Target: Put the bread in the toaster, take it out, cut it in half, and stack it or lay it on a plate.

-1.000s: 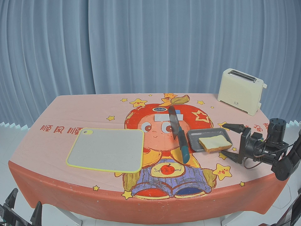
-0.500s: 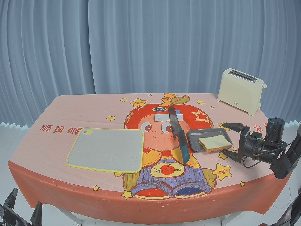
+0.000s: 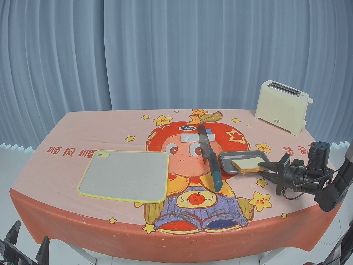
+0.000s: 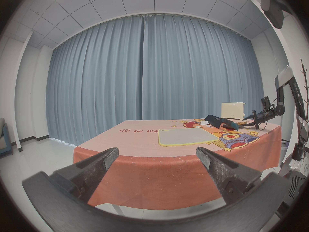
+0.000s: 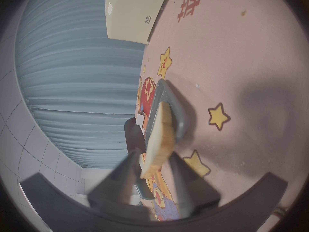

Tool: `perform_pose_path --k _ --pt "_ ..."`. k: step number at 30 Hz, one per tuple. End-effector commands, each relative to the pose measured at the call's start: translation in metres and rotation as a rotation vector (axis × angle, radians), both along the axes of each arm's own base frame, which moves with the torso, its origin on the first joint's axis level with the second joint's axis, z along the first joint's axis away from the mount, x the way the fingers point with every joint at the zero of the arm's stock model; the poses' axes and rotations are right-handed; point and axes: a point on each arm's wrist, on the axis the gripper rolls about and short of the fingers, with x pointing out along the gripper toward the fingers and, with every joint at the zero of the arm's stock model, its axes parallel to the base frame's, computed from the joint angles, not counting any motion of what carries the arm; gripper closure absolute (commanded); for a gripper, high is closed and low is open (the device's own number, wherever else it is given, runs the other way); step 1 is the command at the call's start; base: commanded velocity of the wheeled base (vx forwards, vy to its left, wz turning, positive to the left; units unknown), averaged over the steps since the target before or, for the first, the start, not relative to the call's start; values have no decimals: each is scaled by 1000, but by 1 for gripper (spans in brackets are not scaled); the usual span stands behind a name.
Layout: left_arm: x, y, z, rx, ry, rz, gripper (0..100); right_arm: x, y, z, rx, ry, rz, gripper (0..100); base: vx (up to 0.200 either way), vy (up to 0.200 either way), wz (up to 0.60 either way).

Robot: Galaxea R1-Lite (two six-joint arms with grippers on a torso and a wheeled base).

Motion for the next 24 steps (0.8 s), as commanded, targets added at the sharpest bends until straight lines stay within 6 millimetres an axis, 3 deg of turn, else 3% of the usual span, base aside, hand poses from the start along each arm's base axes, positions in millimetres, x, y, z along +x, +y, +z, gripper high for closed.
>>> perform_pose_path --k 1,13,24 --pt "1 0 -2 0 10 0 0 -3 0 -3 -3 15 1 100 0 0 0" --pt "1 0 -2 0 10 0 0 -9 -1 -1 -4 17 0 100 0 0 0" --pt "1 0 -2 0 10 0 0 -14 -2 19 -10 -69 -30 100 0 0 0"
